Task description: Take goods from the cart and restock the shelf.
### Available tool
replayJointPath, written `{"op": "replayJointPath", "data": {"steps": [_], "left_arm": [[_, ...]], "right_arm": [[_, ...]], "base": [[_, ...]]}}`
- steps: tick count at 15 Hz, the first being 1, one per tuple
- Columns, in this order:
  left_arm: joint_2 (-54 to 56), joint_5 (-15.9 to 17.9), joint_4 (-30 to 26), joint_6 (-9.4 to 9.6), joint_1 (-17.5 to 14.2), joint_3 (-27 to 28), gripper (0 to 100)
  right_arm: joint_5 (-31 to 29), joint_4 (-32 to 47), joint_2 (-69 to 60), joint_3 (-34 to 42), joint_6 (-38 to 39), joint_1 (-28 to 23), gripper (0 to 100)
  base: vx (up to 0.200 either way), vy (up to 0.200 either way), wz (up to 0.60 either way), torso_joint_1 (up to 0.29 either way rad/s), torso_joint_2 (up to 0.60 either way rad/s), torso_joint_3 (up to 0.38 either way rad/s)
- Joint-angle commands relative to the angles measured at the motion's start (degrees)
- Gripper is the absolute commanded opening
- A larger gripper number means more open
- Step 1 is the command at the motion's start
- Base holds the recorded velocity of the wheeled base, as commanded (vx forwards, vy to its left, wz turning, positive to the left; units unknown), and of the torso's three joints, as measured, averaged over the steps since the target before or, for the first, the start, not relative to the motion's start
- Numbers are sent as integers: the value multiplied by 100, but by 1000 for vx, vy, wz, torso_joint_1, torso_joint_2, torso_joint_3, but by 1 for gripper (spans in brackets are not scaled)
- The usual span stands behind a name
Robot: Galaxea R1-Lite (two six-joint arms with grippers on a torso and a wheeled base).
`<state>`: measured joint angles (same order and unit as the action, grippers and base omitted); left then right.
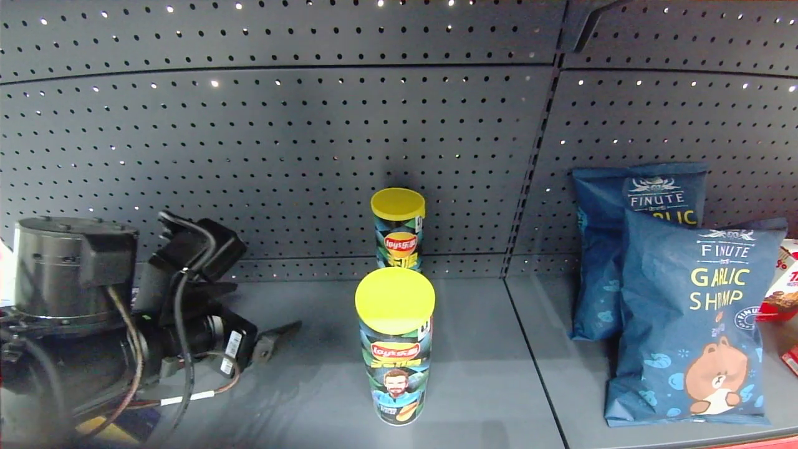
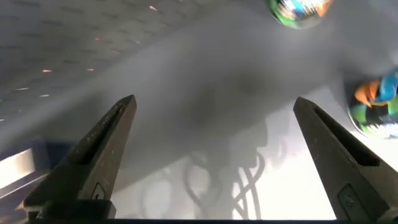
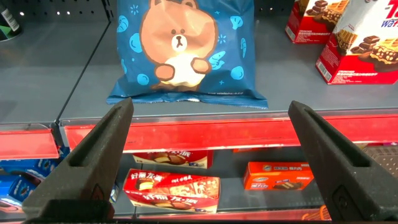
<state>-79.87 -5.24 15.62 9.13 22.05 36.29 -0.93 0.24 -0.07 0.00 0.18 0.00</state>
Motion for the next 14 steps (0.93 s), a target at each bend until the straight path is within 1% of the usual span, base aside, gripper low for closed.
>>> {"op": "replayJointPath", "data": {"steps": [1,2,3,4,5,6,7,8,9,10,11,12,14], "left_arm": [[1176,-276,-15,1,-61,-360,100],[1650,-355,-24,1,-52,-667,100],[1932,-390,-24,-8,-52,-852,100],[2652,-513,-50,19,-61,-1177,100],[3021,-618,-76,27,-61,-1300,100],[3443,-785,-261,54,-61,-1388,100],[4120,-873,-612,265,-105,-1388,100],[4401,-873,-709,300,-175,-1406,100],[4964,-882,-894,309,-447,-1423,100],[4964,-882,-894,309,-447,-1423,100],[5570,-891,-1069,256,-878,-1511,100],[5790,-926,-1069,247,-975,-1643,100],[6150,-1198,-1052,194,-1124,-1933,100]], "right_arm": [[-4,2,7,0,-1,0,100],[-4,2,7,0,-1,0,100],[5,2,7,0,-1,0,100],[5,2,7,0,-1,0,100],[-4,2,7,0,-1,0,100],[-4,2,7,0,-1,0,100],[-4,2,7,0,-1,0,100],[-4,2,7,0,-1,0,100],[-4,2,7,0,-1,0,100],[-4,2,7,0,-1,0,100],[-4,2,7,0,-1,0,100],[-4,2,7,0,-1,0,100],[-4,2,7,0,-1,0,100]], "base": [[0,0,0,0,0,0],[0,0,0,0,0,0],[0,0,0,0,0,0],[0,0,0,0,0,0],[0,0,0,0,0,0],[0,0,0,0,0,0],[0,0,0,0,0,0],[0,0,0,0,0,0],[0,0,0,0,0,0],[0,0,0,0,0,0],[0,0,0,0,0,0],[0,0,0,0,0,0],[0,0,0,0,0,0]]}}
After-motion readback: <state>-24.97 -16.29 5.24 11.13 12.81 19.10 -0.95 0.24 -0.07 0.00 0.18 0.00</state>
